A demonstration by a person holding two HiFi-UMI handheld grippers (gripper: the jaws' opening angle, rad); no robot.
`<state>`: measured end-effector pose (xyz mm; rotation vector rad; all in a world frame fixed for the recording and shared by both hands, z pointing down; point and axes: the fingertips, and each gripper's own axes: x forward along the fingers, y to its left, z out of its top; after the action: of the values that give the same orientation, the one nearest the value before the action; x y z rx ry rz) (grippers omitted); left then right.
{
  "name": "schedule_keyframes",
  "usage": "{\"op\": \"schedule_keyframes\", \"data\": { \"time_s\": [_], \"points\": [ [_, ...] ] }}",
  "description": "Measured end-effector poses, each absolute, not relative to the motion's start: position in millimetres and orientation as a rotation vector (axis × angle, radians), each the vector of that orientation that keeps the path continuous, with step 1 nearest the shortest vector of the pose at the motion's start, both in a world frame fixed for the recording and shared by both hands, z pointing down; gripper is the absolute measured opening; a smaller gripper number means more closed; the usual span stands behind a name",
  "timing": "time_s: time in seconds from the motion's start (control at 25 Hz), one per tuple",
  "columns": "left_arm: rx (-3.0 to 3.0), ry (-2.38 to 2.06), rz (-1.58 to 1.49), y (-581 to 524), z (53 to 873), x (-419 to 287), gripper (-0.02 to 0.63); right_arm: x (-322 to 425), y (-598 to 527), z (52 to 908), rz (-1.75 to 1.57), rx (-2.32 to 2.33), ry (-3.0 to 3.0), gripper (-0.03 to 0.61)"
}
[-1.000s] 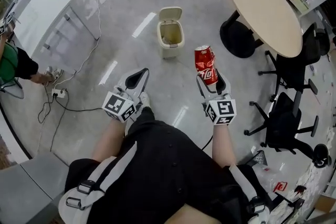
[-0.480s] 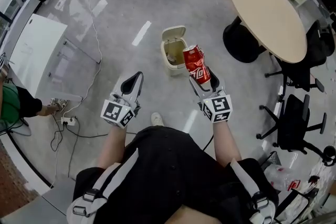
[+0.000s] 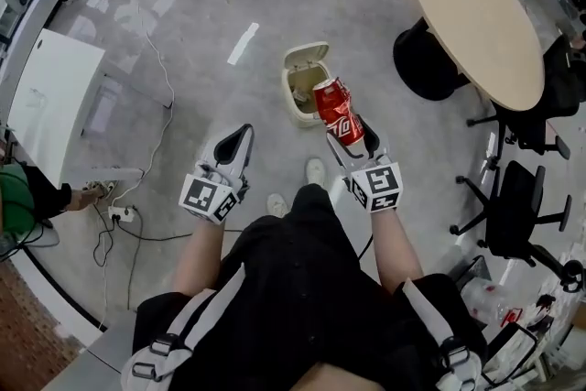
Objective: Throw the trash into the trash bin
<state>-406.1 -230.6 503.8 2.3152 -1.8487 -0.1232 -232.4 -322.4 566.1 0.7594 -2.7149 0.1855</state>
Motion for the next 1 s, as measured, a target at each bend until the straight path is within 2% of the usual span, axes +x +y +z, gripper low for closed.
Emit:
{"op": "schedule_keyframes", "data": {
  "time_s": [0.44, 1.0],
  "points": [
    [2.29, -1.82, -0.114, -324.1, 523.1, -393.4, 0.0, -245.4, -407.2, 616.7, 0.248, 0.627, -2.612, 0.309],
    [2.091, -1.786, -0.075, -390.5, 587.6, -390.4, 0.0, -263.2, -440.2, 762.6, 0.535, 0.384, -2.309, 0.31]
  ]
}}
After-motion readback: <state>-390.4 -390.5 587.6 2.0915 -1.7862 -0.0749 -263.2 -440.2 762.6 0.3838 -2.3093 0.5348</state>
